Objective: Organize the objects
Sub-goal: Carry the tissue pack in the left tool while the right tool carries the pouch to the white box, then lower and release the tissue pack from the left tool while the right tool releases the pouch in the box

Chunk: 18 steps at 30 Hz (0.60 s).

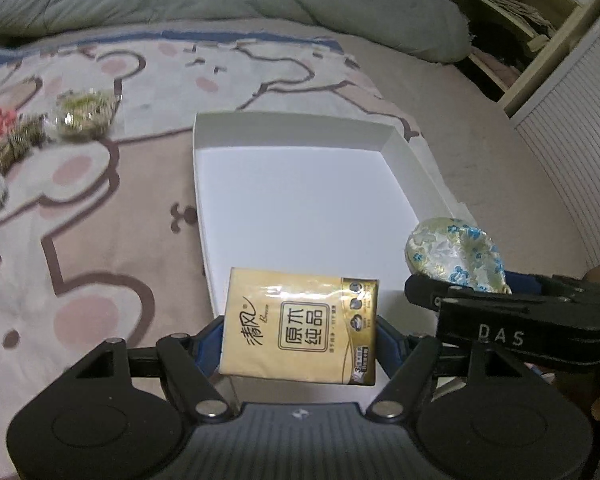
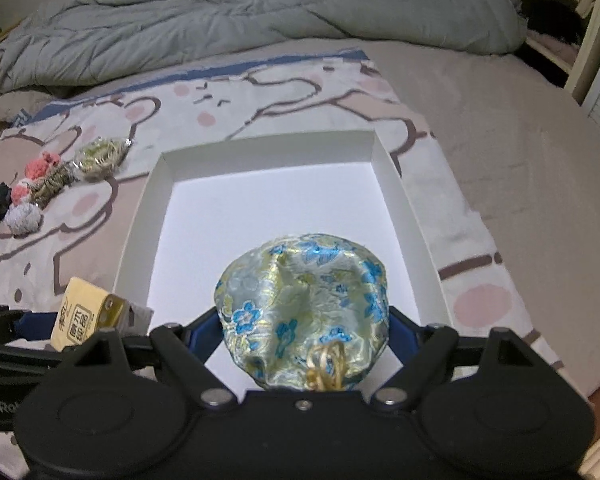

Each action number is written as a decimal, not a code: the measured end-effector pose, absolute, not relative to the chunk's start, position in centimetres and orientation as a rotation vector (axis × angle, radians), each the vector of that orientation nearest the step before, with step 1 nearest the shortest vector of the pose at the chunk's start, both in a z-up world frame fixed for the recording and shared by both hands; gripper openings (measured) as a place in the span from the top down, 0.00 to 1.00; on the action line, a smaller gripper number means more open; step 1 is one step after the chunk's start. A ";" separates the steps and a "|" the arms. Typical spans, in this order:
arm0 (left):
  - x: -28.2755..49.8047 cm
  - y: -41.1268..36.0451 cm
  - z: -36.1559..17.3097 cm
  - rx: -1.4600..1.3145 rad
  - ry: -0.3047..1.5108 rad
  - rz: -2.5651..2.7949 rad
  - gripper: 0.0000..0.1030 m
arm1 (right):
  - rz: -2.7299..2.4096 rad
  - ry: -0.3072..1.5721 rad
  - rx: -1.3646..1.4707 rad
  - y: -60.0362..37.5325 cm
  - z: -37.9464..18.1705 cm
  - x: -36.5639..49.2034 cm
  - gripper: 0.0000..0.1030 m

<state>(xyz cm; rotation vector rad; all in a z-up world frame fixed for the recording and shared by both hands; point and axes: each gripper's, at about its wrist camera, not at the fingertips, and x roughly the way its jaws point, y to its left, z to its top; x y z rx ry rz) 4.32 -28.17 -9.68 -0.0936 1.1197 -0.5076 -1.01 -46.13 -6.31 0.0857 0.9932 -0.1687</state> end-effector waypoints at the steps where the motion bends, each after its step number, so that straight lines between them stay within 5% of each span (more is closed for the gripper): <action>1: 4.3 -28.2 -9.8 -0.103 1.126 -0.508 0.28 | -0.170 0.997 0.086 -46.2 -6.4 -1.0 0.18; 18: 3.7 -28.9 -10.0 -0.057 1.136 -0.526 0.13 | -0.227 1.025 0.138 -48.1 -7.4 -1.3 0.05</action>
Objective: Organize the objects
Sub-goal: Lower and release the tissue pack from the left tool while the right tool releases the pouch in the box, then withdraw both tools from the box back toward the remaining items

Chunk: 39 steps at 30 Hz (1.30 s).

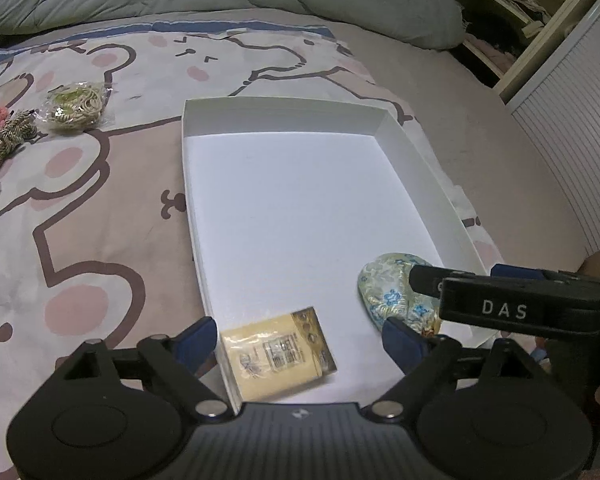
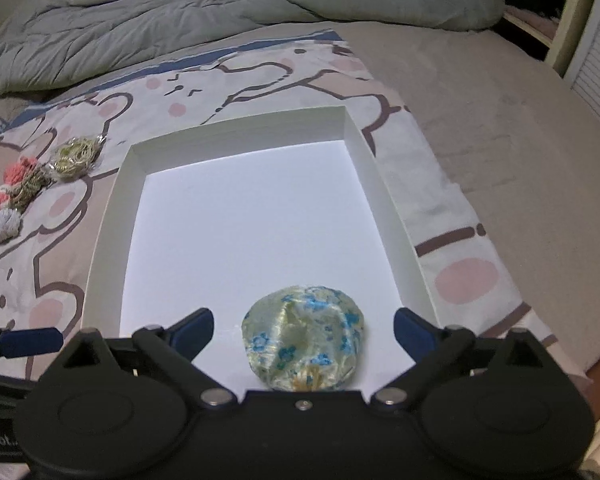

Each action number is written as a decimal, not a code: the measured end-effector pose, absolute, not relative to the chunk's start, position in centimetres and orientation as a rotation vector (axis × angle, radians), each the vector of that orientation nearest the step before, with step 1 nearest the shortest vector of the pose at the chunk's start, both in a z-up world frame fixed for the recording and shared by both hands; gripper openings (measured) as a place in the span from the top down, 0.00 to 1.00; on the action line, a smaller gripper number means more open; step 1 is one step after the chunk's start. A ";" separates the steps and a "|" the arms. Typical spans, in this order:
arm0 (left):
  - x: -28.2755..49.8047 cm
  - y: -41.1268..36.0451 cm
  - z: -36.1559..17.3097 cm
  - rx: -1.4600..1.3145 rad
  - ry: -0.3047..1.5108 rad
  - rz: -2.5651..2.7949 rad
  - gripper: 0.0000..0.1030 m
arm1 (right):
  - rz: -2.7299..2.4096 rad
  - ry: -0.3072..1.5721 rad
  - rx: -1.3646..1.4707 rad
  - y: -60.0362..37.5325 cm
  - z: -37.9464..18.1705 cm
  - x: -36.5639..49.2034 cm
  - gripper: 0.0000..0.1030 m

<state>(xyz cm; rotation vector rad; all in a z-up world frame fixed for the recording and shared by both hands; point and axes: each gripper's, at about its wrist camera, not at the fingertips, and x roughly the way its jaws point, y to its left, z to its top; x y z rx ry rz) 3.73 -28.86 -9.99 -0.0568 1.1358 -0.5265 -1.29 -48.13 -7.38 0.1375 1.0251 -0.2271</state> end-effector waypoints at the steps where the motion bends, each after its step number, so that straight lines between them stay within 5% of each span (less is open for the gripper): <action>1: 3.7 -28.8 -10.0 -0.057 1.137 -0.525 0.13 | -0.228 1.024 0.139 -48.2 -7.4 -1.3 0.05; 39: 6.5 -25.6 -6.9 0.022 0.983 -0.457 0.07 | -0.243 0.894 0.176 -48.9 -5.2 -1.8 0.06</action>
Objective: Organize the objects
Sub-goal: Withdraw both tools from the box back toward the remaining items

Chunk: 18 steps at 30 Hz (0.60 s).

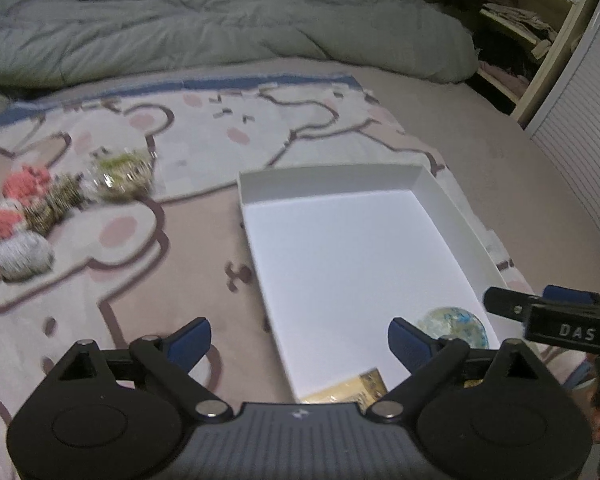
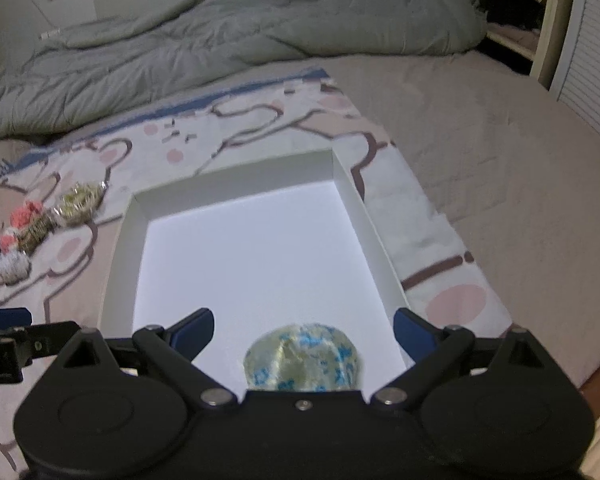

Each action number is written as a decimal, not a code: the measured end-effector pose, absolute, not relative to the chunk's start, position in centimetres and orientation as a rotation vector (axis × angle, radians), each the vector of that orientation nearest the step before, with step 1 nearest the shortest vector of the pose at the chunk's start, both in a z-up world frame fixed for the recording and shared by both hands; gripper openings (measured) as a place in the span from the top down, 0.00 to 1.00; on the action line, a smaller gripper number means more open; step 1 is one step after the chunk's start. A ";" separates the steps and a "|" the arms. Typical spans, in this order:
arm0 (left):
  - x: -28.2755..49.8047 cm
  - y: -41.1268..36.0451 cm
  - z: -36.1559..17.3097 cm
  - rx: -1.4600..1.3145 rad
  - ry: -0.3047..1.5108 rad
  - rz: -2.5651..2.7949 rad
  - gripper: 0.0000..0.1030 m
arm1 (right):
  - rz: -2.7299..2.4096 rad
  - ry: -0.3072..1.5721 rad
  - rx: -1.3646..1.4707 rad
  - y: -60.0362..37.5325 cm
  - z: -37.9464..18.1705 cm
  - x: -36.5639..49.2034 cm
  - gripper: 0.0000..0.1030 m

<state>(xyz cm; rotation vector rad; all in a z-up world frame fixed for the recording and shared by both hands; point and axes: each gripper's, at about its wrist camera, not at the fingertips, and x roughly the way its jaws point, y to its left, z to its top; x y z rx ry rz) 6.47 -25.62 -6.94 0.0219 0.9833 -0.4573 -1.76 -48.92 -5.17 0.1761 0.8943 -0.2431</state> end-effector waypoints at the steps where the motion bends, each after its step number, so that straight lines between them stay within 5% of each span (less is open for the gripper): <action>1: 6.5 -25.4 -6.7 0.028 0.971 -0.454 0.06 | -0.243 0.884 0.178 -48.8 -4.9 -1.8 0.06; 18: 7.2 -20.2 -2.5 0.012 0.809 -0.384 0.00 | -0.219 0.704 0.145 -45.1 -0.9 -1.4 0.00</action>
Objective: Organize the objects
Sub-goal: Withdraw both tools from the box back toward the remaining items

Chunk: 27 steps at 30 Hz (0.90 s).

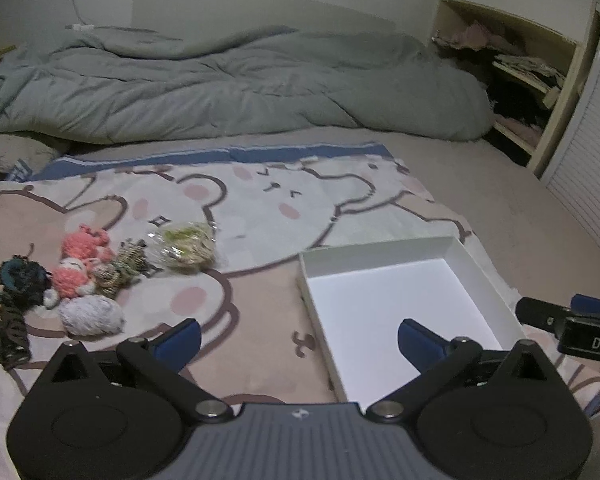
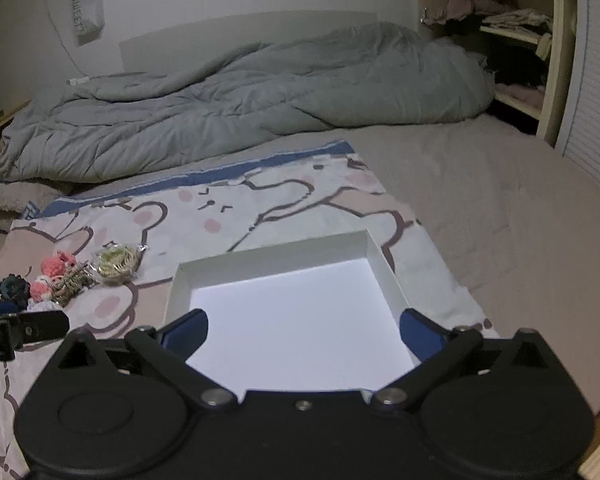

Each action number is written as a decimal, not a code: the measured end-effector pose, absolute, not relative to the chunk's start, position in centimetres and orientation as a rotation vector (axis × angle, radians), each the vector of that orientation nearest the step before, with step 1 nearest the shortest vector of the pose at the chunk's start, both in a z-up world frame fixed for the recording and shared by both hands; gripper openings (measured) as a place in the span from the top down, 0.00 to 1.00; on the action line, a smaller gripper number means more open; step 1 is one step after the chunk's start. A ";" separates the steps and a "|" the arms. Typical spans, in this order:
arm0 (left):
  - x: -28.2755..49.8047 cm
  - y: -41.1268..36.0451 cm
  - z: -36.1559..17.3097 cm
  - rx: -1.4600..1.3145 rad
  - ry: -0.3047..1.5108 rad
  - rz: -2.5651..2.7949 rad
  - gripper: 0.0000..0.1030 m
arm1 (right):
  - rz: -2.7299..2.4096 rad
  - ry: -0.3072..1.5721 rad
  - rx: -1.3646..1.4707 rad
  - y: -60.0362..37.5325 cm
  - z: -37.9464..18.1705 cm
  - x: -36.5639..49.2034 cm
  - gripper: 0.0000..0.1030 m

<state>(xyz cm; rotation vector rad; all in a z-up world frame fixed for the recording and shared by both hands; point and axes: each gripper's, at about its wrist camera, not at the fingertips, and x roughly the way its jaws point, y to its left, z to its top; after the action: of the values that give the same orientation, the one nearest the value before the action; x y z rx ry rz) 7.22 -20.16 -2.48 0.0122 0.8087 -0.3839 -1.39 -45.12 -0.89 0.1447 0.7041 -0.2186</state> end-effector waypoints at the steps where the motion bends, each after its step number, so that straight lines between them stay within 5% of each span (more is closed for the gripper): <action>1: 7.2 -19.8 -2.4 0.011 0.804 -0.377 0.00 | -0.219 0.698 0.142 -44.9 -0.8 -1.3 0.00; 27: 8.2 -6.9 1.4 0.020 0.677 -0.170 0.00 | -0.060 0.647 0.070 -32.0 1.2 3.6 0.00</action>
<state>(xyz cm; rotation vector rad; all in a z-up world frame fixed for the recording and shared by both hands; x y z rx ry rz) 8.23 -6.88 1.36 0.0199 0.6772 -0.1696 3.63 -31.97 1.19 0.0705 0.6473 -0.0596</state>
